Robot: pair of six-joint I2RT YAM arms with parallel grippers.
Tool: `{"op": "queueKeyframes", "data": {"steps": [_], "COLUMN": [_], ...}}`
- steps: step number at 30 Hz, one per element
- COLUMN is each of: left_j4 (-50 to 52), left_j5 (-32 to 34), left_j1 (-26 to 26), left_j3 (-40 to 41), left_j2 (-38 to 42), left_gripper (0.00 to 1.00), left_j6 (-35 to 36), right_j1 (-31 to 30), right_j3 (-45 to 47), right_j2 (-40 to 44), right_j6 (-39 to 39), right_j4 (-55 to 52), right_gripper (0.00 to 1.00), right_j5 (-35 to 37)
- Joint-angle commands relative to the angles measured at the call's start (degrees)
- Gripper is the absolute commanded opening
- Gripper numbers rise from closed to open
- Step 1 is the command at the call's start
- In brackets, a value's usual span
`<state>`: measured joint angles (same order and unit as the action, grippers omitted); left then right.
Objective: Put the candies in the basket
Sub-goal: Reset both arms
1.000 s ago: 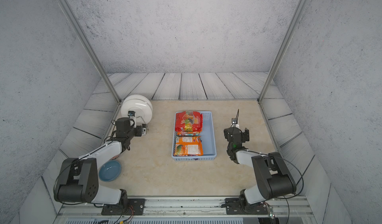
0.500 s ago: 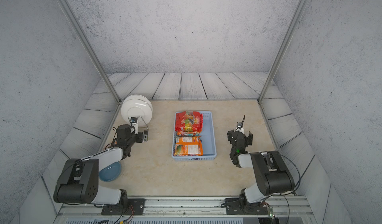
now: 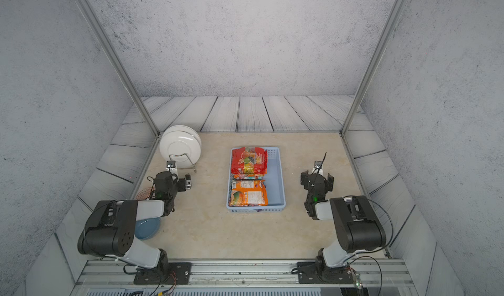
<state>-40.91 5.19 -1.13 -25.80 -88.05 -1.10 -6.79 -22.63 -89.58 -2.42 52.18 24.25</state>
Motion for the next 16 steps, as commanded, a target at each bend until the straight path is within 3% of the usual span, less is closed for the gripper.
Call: {"op": "queueKeyframes", "data": {"steps": [1, 16], "left_j4": [-1.6, -3.1], "left_j5": [1.5, 1.1], "left_j1": [0.3, 0.3], "left_j3": [-0.9, 0.0], "left_j2": [0.5, 0.9], "left_gripper": [0.98, 0.98], "left_j6": [-1.1, -0.7], "right_j1": [0.2, 0.2], "right_j3": [0.3, 0.4], "right_j2": [-1.0, -1.3], "right_j6": [-0.2, -0.2], "right_j4": [1.9, 2.7], "right_gripper": [0.99, 0.99], "right_j5": [-0.4, -0.4]}}
